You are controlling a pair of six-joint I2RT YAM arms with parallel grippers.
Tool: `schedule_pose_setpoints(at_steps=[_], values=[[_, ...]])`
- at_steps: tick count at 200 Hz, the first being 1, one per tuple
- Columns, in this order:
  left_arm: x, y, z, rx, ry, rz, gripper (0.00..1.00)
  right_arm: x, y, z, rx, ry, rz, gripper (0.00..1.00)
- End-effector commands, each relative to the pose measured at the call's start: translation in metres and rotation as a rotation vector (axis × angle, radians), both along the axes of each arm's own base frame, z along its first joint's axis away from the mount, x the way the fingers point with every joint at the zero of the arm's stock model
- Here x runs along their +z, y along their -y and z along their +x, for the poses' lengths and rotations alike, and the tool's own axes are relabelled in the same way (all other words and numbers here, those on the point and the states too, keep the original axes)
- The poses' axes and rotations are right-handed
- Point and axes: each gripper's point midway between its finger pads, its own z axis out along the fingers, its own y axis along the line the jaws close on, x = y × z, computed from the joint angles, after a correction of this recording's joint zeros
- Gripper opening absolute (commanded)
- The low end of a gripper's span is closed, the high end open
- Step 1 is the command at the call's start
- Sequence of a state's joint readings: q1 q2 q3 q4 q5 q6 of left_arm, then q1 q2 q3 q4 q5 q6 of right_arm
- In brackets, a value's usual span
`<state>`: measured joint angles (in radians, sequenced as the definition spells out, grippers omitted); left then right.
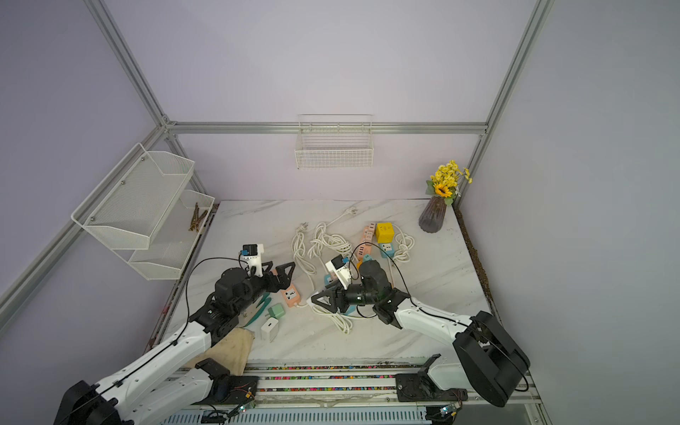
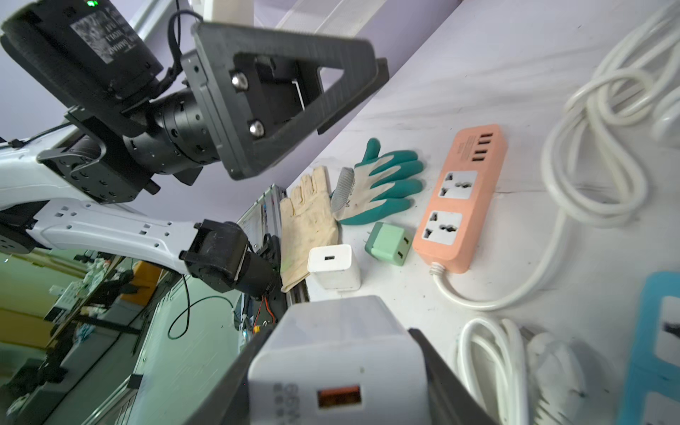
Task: Pull the plug off the socket
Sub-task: Place the plug at the center of the board.
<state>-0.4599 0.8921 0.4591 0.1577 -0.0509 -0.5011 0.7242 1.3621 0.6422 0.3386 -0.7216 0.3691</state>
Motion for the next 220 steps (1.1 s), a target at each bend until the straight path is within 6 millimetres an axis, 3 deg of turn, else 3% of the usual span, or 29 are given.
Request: schedule_pose_setpoints(at_steps=[1, 42, 50, 133, 173, 185, 189, 197, 220], values=[[0.016, -0.032, 0.004, 0.154, 0.111, -0.004, 1.00, 0.003, -0.023, -0.017, 0.095, 0.089, -0.054, 0.25], [0.016, -0.049, 0.002, 0.229, 0.119, -0.007, 1.00, -0.036, -0.049, -0.030, 0.169, 0.076, -0.212, 0.26], [0.016, -0.050, 0.002, 0.237, 0.117, -0.005, 1.00, -0.054, -0.054, -0.032, 0.185, 0.060, -0.264, 0.26], [0.021, -0.054, -0.002, 0.247, 0.139, -0.020, 1.00, -0.115, -0.083, -0.039, 0.162, 0.118, -0.546, 0.37], [0.021, -0.051, -0.001, 0.236, 0.137, -0.024, 1.00, -0.117, -0.089, -0.030, 0.075, 0.149, -0.582, 0.61], [0.020, -0.051, -0.001, 0.232, 0.137, -0.025, 1.00, -0.109, -0.089, -0.027, 0.050, 0.156, -0.569, 0.64], [0.020, -0.050, -0.001, 0.231, 0.137, -0.026, 1.00, -0.105, -0.090, -0.027, 0.044, 0.159, -0.559, 0.71], [0.020, -0.050, -0.001, 0.229, 0.137, -0.026, 1.00, -0.098, -0.089, -0.026, 0.032, 0.168, -0.539, 0.74], [0.020, -0.048, -0.001, 0.218, 0.137, -0.029, 1.00, -0.074, -0.085, -0.027, 0.014, 0.211, -0.473, 0.78]])
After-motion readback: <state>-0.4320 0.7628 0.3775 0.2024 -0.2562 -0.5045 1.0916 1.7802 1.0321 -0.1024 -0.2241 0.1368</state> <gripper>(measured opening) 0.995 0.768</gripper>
